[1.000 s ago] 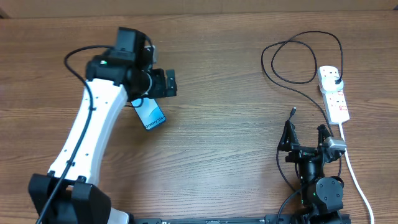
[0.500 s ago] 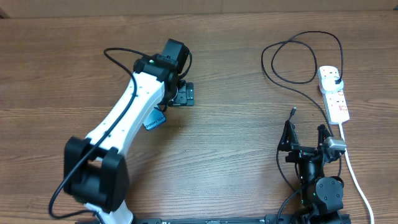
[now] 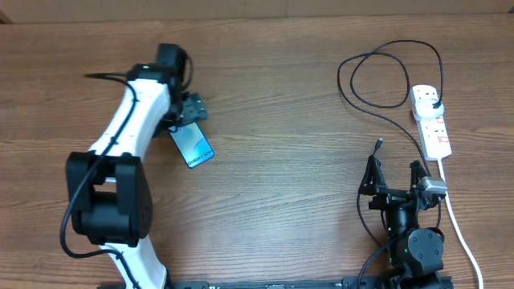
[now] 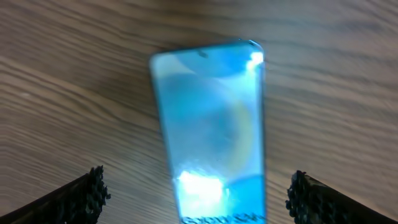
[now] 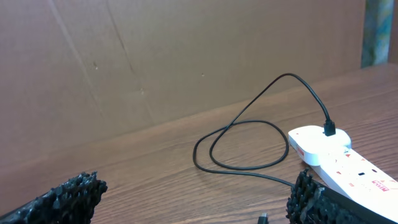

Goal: Plug charger to phone and switch on socket
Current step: 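Lower the left gripper toward the phone's top edge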

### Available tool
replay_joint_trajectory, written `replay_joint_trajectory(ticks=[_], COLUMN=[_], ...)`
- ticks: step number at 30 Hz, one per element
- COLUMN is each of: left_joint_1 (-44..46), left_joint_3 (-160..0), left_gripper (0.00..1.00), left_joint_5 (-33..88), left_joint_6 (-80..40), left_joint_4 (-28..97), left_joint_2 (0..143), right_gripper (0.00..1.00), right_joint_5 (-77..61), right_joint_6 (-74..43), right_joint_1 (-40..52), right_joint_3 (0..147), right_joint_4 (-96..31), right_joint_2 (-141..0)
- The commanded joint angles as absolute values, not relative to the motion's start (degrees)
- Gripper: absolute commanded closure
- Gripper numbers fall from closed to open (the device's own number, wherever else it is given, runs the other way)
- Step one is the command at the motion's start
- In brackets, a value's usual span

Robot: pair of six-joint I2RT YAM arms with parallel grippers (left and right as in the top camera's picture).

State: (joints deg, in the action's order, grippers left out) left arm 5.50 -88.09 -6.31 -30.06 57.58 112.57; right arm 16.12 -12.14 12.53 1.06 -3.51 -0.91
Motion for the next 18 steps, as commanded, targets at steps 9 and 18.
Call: replay_joint_trajectory(ticks=[9,18], left_joint_1=[2.7,2.7], left_joint_3=[-89.4,-89.4], left_gripper=[0.0,0.01], left_joint_5=[-5.5,-5.5], left_joint_6=[-28.5,-27.6], left_joint_4=[56.7,56.7], left_joint_2=[113.1,113.1], right_gripper=[0.0,0.0], right_joint_5=[16.9,16.9], right_joint_6=[-12.0,-12.0], right_joint_1=[13.0,13.0], right_joint_3=[0.5,0.5], right_joint_4=[-3.2,-3.2], right_joint_2=[-0.8,-0.8])
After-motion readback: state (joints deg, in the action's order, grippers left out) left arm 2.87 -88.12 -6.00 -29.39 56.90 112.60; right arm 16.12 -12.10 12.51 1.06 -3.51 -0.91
